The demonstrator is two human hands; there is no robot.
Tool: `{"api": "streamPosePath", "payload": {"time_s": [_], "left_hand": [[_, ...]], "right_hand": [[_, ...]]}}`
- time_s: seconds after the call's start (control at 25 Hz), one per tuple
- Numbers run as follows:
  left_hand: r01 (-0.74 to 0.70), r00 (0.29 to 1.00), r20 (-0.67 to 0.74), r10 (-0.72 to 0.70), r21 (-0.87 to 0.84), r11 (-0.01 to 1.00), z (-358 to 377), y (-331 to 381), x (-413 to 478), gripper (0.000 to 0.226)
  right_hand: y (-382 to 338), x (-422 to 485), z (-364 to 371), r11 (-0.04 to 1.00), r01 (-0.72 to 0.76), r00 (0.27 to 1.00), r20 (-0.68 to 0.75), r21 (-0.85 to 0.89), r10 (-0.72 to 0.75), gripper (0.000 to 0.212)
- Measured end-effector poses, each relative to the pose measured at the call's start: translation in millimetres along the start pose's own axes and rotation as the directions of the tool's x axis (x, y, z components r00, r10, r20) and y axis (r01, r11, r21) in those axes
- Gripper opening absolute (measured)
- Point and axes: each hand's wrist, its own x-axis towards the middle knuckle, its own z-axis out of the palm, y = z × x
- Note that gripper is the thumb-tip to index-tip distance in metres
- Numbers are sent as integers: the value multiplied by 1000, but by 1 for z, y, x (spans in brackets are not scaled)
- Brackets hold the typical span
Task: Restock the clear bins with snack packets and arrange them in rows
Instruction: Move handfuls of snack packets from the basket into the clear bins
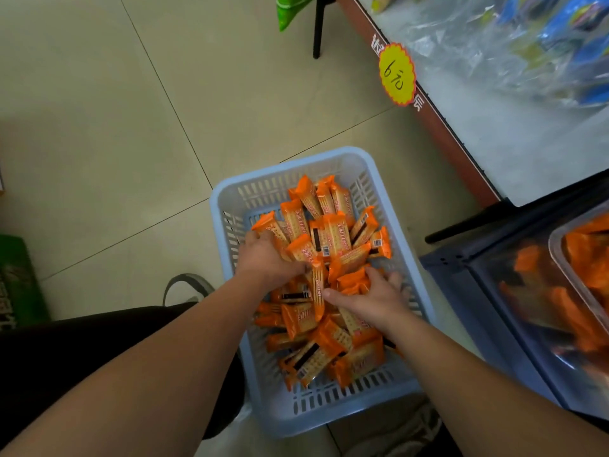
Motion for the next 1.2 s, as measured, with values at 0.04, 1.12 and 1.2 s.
{"api": "streamPosePath", "payload": {"time_s": [0.04, 1.12, 1.2], "left_hand": [[27, 999, 30, -23, -128, 991, 0, 1, 0, 100], [-5, 1000, -7, 2, -525, 851, 39, 27, -22, 125], [-28, 999, -29, 16, -488, 873, 36, 28, -27, 121]], "right_hand": [[1, -1, -1, 1000, 7, 1000, 3, -29, -7, 134], [4, -7, -10, 876, 215, 975, -138, 432, -172, 95], [2, -8, -12, 895, 232, 972, -132, 382, -196, 92]]}}
